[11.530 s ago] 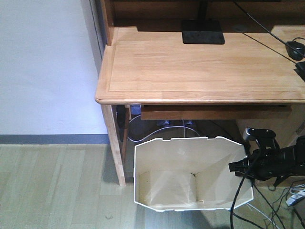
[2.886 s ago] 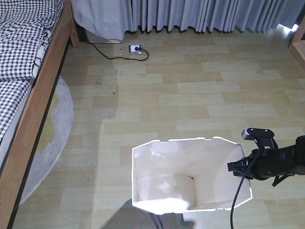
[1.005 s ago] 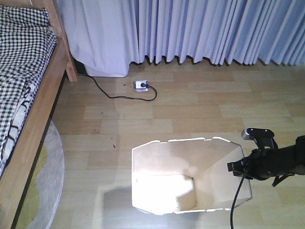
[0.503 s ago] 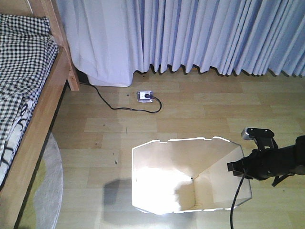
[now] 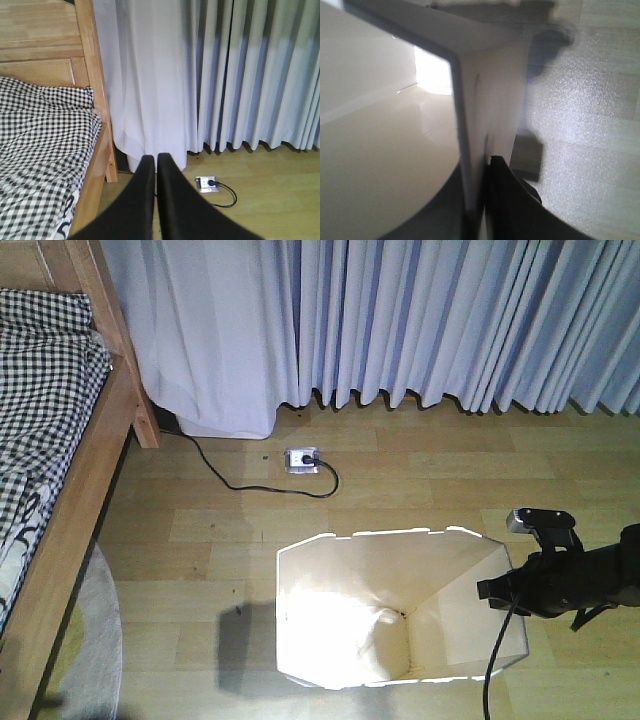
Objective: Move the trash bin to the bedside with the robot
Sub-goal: 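Drive closer to the bed frame and stop with the bin beside it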
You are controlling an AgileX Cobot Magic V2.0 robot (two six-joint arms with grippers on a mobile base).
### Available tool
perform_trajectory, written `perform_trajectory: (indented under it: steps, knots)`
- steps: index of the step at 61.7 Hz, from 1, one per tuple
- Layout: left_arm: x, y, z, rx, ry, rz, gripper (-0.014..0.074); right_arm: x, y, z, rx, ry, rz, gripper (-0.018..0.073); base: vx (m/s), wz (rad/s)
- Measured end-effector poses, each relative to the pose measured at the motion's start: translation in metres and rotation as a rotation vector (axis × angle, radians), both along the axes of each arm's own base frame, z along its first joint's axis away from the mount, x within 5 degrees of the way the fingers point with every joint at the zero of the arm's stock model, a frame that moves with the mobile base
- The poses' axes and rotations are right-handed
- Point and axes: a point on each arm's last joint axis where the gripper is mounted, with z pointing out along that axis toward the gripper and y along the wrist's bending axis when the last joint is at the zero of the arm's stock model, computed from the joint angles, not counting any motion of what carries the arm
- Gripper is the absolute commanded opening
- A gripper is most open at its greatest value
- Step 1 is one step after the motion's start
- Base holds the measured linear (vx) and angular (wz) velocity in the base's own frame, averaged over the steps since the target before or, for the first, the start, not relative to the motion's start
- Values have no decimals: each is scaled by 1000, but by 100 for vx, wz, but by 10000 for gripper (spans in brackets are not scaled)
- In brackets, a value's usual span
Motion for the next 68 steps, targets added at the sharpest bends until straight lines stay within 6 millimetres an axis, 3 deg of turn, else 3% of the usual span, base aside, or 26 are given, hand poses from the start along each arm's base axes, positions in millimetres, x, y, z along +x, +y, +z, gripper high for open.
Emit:
perform_trajectory:
  steps: [68]
  knots:
    - [0, 0, 0, 0, 1, 0, -6, 0, 0, 0, 0, 0, 0, -5, 16, 3]
